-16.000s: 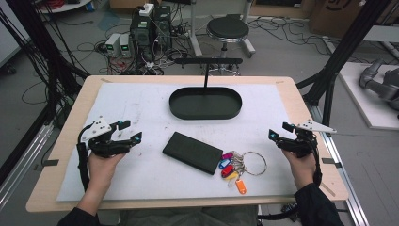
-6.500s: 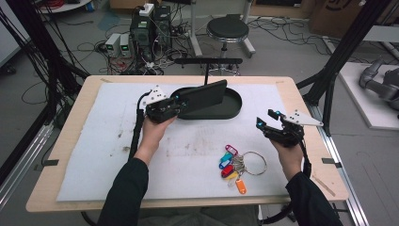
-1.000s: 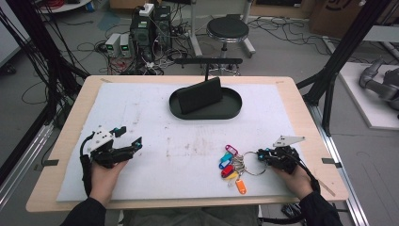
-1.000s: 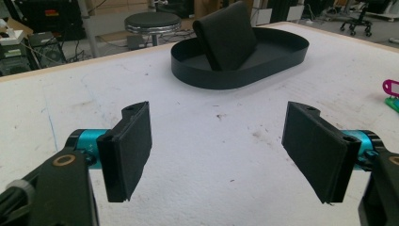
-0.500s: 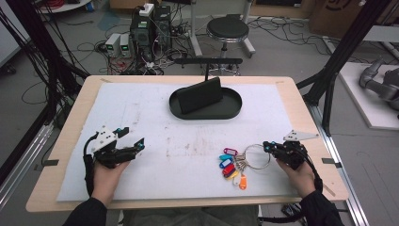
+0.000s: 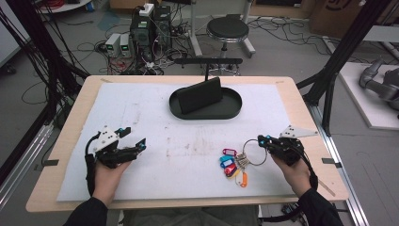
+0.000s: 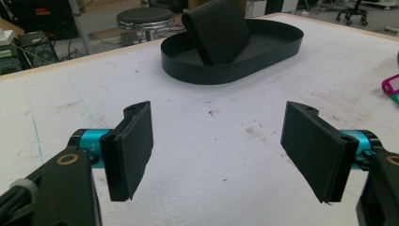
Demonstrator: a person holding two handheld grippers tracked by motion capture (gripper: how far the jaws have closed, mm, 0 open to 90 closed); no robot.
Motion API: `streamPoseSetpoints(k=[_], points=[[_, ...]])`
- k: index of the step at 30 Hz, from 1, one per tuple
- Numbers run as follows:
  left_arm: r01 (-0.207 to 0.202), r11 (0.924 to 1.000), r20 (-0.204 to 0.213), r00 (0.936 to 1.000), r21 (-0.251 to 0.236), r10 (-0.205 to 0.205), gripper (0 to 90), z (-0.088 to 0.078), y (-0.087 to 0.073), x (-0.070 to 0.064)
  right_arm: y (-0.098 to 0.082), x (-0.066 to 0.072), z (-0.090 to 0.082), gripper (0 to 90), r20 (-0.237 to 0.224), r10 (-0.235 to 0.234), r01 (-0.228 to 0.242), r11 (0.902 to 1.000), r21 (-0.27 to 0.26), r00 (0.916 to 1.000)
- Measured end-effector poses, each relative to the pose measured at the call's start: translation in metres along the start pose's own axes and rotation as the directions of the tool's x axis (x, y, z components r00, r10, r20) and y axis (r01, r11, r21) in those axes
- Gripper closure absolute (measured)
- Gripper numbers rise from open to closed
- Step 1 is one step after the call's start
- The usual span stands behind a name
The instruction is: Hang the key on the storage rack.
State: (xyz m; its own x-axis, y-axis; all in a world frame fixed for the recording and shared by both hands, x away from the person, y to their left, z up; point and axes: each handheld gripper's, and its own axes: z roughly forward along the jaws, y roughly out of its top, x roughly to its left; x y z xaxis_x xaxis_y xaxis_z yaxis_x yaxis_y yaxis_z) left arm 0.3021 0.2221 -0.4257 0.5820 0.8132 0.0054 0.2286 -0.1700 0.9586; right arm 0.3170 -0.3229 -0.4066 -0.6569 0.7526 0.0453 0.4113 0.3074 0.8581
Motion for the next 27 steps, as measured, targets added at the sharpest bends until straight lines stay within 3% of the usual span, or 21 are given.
streamPoseSetpoints(k=[3, 7, 9, 10, 13, 14, 17, 21, 27], points=[[0.001, 1.0, -0.001, 1.0, -0.001, -0.001, 25.9, 0.0, 0.0, 0.0, 0.002, 0.005, 0.0, 87.5, -0.02, 0.006, -0.006, 0.9999, -0.009, 0.9998], [-0.001, 1.0, -0.001, 1.0, 0.0, 0.001, 26.0, 0.0, 0.0, 0.0, 0.003, 0.009, 0.001, 87.2, -0.052, 0.067, -0.068, 0.9977, -0.008, 0.9964], [-0.003, 1.0, 0.002, 1.0, 0.0, 0.003, 26.0, 0.0, 0.0, -0.001, 0.003, 0.008, 0.001, 87.1, -0.068, 0.126, -0.126, 0.992, 0.006, 0.9897], [-0.003, 1.0, 0.002, 1.0, 0.001, 0.003, 26.0, 0.0, 0.0, -0.001, 0.002, 0.006, 0.002, 85.6, -0.08, 0.171, -0.17, 0.9851, 0.027, 0.9819], [-0.006, 1.0, 0.002, 1.0, 0.002, 0.006, 26.1, 0.001, 0.0, -0.001, 0.0, 0.005, 0.005, 82.6, -0.099, 0.198, -0.193, 0.9794, 0.06, 0.9752], [-0.008, 1.0, 0.002, 1.0, 0.002, 0.008, 26.1, 0.0, 0.001, -0.001, -0.003, 0.006, 0.006, 86.4, -0.088, 0.203, -0.197, 0.9773, 0.079, 0.9752], [-0.008, 1.0, 0.004, 1.0, 0.002, 0.008, 26.1, 0.0, 0.001, -0.001, -0.004, 0.005, 0.005, 86.7, -0.083, 0.205, -0.199, 0.977, 0.077, 0.9753], [-0.008, 1.0, 0.002, 1.0, 0.003, 0.008, 26.1, 0.001, 0.001, -0.001, 0.0, 0.005, 0.002, 86.9, -0.082, 0.162, -0.158, 0.9861, 0.051, 0.9834], [-0.013, 0.9999, 0.001, 0.9999, 0.01, 0.013, 26.1, 0.001, 0.0, -0.001, 0.01, 0.003, -0.006, 87.2, -0.084, 0.12, -0.12, 0.9927, 0.015, 0.9891]])
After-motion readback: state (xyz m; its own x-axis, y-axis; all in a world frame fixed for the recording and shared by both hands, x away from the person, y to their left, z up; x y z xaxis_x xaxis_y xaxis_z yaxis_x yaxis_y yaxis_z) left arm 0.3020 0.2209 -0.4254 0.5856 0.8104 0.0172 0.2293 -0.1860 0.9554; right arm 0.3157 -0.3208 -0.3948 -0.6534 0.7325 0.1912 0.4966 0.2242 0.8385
